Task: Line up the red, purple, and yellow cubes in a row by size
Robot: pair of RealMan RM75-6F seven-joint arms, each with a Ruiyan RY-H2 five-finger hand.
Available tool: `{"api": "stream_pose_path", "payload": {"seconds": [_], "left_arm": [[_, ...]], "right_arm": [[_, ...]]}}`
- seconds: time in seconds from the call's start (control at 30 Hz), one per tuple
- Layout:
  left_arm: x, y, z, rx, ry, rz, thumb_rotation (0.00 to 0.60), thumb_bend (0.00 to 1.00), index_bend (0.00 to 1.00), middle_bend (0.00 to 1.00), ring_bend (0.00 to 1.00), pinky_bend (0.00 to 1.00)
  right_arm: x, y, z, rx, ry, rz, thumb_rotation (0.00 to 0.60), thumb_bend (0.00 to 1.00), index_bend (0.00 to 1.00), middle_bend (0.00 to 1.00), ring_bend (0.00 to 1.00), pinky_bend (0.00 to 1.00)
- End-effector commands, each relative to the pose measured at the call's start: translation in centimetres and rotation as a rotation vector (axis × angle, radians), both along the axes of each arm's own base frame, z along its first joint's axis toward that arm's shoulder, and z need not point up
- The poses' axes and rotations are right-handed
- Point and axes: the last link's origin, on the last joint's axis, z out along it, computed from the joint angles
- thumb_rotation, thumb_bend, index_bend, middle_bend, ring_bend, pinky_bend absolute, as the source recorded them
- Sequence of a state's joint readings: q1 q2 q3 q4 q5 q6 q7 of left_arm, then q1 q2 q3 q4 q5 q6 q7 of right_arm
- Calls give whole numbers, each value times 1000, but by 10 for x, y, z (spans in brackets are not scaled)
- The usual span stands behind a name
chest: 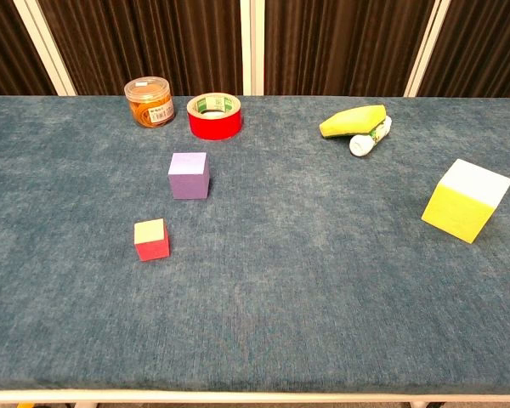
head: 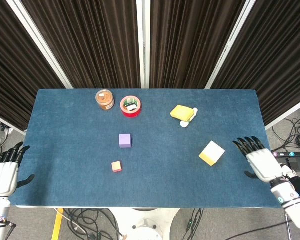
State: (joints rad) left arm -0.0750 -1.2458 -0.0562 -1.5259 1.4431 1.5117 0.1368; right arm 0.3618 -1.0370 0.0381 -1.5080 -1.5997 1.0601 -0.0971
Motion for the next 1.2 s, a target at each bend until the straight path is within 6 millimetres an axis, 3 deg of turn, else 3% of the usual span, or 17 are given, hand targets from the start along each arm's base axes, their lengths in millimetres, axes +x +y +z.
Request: {"api": "stream_pose_path", "payload": {"seconds": [0.03, 0.27, 0.63, 0.8, 0.97, 1.1, 1.2], "left_arm": [[-1, -1, 1, 2, -2, 8, 600, 67, 228, 210, 194, 232], [-5, -3, 1, -1, -6, 28, 600, 67, 228, 211, 194, 233], [-8, -5, 2, -7, -9, 50, 600, 67, 228, 210, 194, 233], [-8, -5, 2, -7, -9, 46, 600, 67, 229, 211, 194, 232], [-8, -6, 2, -4, -11, 50, 600, 67, 228, 210, 194, 232], [-9, -6, 3, -3, -8, 51, 600, 67, 229, 210, 194, 232], [-9, -6, 4, 1, -12, 48, 600, 67, 229, 210, 194, 232]], "right_arm": [[12, -37, -21, 55, 110, 74, 600, 43, 0, 50, 0, 0], [16, -63, -50, 102, 155, 128, 600, 42, 0, 51, 0, 0], [10, -72, -84, 186, 119, 150, 600, 79, 19, 84, 0, 0], [13, -76, -92, 202, 36, 162, 600, 163, 187, 190, 0, 0], [20, -79, -88, 178, -53, 177, 600, 263, 468, 378, 25, 0], [42, -83, -86, 152, -183, 167, 600, 265, 521, 438, 75, 0], [71, -87, -94, 143, -240, 162, 600, 259, 522, 442, 87, 0]]}}
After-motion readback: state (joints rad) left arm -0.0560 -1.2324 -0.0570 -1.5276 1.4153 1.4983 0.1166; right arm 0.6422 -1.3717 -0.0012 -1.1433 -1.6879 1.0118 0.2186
